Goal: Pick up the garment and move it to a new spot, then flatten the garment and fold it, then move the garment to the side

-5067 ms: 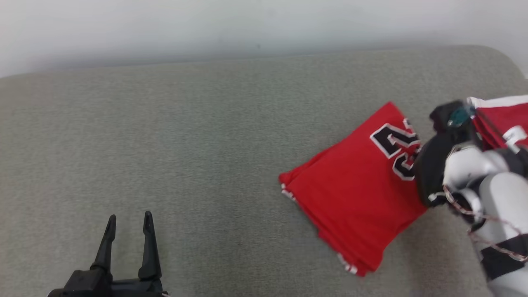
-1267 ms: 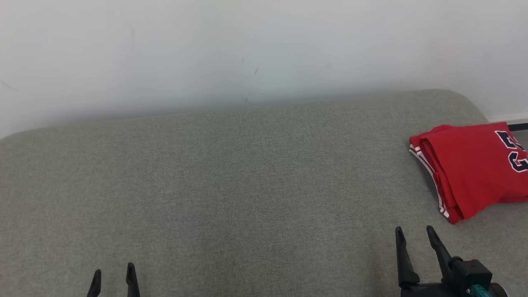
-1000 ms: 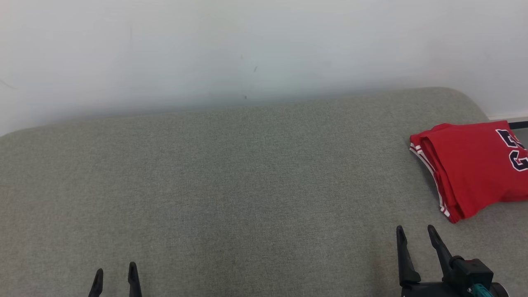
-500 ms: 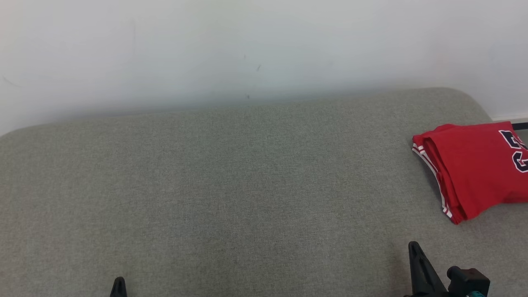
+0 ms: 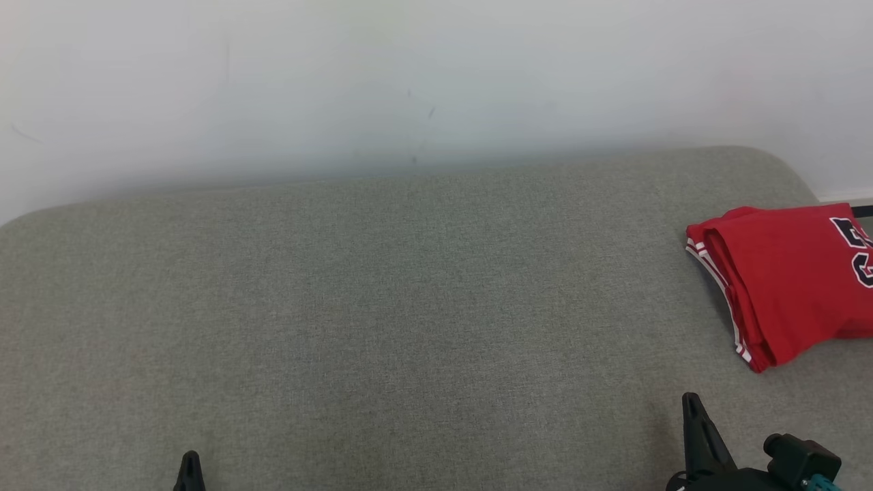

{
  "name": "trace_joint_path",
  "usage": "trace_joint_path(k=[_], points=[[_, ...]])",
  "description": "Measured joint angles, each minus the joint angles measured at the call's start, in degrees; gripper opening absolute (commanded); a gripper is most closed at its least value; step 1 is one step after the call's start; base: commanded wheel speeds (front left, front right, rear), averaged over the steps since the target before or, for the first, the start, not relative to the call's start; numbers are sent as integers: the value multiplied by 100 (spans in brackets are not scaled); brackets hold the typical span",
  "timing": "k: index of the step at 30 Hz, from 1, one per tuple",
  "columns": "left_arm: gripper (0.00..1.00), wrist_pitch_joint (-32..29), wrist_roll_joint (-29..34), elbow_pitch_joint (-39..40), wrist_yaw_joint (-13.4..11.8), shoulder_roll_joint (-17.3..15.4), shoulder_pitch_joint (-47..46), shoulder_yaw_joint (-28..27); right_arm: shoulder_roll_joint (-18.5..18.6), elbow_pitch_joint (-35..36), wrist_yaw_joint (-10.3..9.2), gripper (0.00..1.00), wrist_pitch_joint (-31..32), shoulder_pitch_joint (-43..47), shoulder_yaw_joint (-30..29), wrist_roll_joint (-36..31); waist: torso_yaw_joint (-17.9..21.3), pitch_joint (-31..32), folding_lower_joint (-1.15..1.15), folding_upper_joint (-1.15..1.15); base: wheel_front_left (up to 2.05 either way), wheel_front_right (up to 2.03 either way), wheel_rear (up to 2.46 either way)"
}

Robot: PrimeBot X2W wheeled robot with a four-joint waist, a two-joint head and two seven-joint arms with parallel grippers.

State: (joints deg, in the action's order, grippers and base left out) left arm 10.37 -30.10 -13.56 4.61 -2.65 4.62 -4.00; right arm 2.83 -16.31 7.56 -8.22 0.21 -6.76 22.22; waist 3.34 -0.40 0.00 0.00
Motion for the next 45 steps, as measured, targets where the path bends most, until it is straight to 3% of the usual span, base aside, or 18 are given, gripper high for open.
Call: trace_joint_path(k=[22, 45], points=[[0, -494, -1811, -4, 88, -1, -285, -65, 0, 73, 0, 0, 420, -162, 12, 2045, -67, 5, 0, 0, 0, 0, 0], [0, -903, -3322, -16, 145, -2, -554, -132, 1, 120, 0, 0, 778, -325, 12, 3712, -137, 9, 0, 0, 0, 0, 0]])
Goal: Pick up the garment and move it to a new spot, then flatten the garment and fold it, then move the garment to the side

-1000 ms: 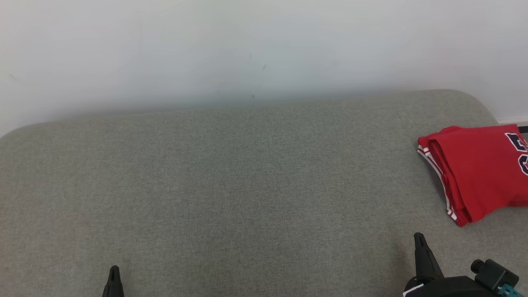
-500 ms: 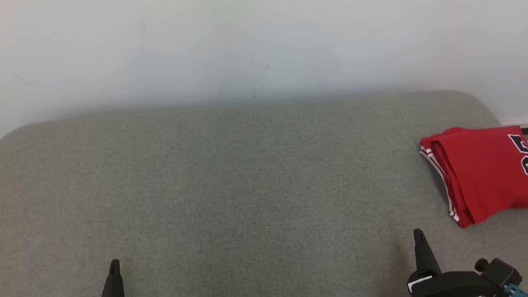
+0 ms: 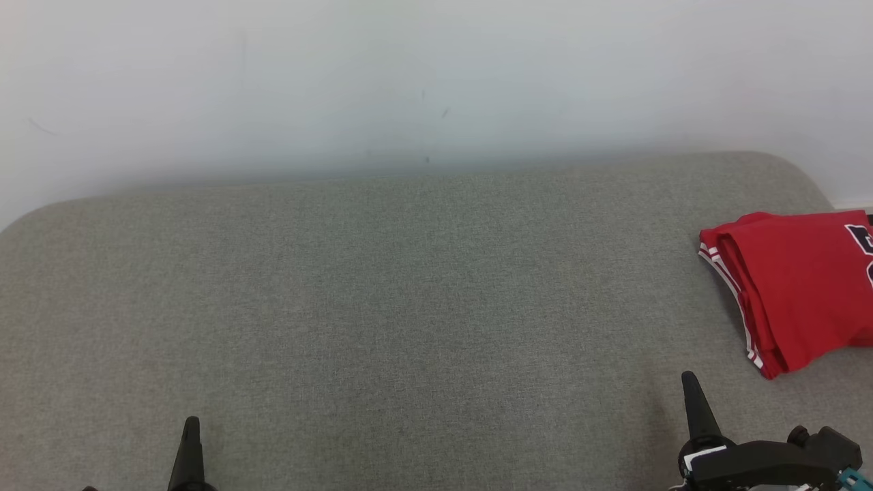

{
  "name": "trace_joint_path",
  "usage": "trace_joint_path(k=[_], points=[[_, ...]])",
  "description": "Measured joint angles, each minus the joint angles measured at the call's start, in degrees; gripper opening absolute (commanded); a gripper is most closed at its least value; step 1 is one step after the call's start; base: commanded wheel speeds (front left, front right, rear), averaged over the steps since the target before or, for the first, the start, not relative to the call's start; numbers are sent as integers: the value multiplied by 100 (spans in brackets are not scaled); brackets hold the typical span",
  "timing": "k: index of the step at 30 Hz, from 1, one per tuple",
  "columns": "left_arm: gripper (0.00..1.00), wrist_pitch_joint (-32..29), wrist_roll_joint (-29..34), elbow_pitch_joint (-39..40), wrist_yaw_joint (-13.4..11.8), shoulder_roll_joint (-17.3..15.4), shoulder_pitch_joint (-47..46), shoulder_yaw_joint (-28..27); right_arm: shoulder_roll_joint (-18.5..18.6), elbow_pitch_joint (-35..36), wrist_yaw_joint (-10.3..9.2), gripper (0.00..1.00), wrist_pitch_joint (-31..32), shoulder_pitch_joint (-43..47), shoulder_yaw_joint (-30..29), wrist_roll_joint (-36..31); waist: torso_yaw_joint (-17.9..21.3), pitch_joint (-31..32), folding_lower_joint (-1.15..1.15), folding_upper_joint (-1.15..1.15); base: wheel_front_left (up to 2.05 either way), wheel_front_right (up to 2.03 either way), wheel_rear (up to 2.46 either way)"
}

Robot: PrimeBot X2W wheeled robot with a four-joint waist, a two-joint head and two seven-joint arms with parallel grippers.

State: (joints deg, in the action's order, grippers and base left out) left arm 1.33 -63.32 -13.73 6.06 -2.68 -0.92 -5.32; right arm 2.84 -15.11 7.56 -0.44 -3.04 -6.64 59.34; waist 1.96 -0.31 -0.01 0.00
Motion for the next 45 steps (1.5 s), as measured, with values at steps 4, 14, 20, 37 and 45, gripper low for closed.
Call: trace_joint_path(k=[4, 14, 20, 37, 45], points=[[0, -59, -196, -1, 3, -1, -38, -9, 1, 7, 0, 0, 52, -24, 1, 269, -12, 1, 0, 0, 0, 0, 0], [0, -203, -751, -7, 46, -2, -137, -30, 1, 29, 0, 0, 190, -77, 1, 881, -42, 3, 0, 0, 0, 0, 0], [0, -294, -1068, -10, 51, -3, -183, -40, 2, 37, -1, 0, 254, -108, 2, 1223, -61, 4, 0, 0, 0, 0, 0], [0, -497, -1827, -20, 86, -5, -321, -74, 3, 63, -1, 0, 447, -193, 4, 2081, -112, 8, 0, 0, 0, 0, 0], [0, -595, -2162, -24, 101, -7, -381, -85, 3, 75, -1, 0, 522, -230, 3, 2450, -137, 9, 0, 0, 0, 0, 0]])
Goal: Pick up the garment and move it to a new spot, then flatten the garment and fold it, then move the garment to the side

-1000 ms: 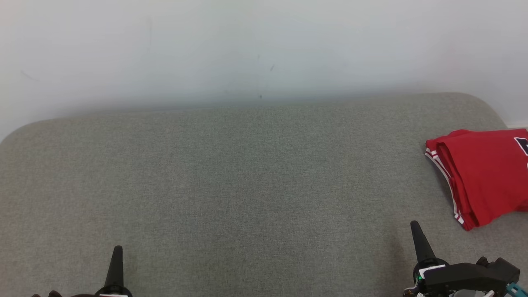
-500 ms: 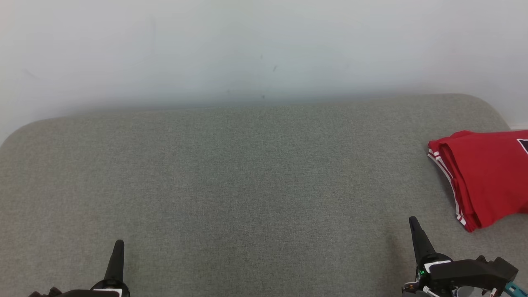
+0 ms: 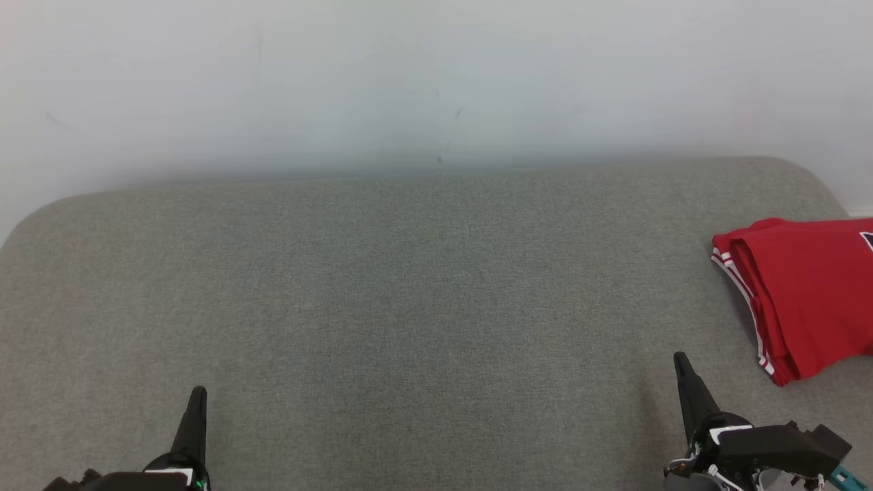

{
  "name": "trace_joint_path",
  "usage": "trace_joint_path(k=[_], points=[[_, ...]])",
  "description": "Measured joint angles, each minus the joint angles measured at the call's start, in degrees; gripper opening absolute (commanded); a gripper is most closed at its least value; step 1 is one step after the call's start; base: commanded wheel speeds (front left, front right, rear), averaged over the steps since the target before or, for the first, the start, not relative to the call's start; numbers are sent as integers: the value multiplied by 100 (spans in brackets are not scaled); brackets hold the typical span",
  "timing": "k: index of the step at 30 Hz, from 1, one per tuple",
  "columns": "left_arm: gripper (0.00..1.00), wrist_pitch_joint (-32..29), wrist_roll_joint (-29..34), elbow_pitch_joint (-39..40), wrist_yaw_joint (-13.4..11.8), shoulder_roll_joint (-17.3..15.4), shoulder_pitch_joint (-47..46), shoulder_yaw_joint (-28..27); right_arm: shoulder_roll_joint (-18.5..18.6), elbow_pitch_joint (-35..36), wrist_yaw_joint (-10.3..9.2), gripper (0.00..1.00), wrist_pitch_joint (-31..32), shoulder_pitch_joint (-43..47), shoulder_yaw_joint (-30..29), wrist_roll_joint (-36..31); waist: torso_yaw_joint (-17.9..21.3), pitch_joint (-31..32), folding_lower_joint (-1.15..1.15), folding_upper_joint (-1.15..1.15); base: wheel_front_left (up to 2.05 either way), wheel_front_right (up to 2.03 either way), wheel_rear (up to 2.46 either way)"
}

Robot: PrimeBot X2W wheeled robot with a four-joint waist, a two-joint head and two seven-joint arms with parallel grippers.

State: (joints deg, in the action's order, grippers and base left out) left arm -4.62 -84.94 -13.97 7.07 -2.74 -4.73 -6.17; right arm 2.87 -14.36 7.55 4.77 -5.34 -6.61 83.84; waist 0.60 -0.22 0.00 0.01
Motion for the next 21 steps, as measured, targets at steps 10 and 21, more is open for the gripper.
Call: trace_joint_path(k=[10, 21], points=[[0, -103, -379, -4, 7, -3, -58, -15, 1, 13, 0, 0, 88, -46, 0, 438, -30, 2, 0, 0, 0, 0, 0], [0, -197, -733, -7, 41, -3, -122, -27, 1, 25, 0, 0, 177, -77, 1, 854, -60, 4, 0, 0, 0, 0, 0]])
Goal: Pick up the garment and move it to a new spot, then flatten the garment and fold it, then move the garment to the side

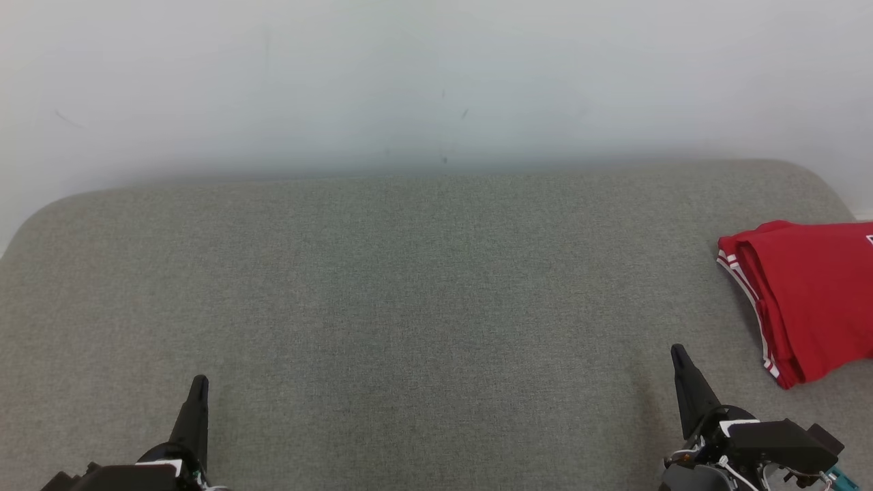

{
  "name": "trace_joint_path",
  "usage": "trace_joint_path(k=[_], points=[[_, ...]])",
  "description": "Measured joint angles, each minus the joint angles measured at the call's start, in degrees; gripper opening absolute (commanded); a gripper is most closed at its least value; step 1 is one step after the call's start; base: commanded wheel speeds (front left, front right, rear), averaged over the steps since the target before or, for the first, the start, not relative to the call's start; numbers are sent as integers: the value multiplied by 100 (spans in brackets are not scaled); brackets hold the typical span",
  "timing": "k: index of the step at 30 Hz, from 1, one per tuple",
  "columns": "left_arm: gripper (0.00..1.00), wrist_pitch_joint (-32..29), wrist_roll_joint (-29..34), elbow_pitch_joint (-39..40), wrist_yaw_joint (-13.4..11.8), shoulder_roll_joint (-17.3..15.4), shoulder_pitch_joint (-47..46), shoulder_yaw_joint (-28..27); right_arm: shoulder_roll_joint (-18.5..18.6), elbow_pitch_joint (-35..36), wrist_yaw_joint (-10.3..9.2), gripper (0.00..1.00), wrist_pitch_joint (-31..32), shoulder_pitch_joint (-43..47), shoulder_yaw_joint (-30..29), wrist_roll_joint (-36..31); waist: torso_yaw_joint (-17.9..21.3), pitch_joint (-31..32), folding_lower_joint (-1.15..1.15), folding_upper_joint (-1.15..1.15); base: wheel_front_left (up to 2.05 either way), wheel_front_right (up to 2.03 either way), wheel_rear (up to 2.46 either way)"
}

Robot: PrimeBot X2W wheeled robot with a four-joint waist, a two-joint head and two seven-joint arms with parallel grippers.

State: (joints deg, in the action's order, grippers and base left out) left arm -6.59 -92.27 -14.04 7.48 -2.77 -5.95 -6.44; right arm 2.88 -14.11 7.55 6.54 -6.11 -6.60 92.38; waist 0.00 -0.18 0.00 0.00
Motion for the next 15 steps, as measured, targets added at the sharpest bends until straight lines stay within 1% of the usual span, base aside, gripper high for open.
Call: trace_joint_path(k=[15], points=[[0, 0, 0, -1, 1, -1, -3, -1, 0, 1, 0, 0, 0, -2, 2, 0, 0, 0, 0, 0, 0, 0, 0]])
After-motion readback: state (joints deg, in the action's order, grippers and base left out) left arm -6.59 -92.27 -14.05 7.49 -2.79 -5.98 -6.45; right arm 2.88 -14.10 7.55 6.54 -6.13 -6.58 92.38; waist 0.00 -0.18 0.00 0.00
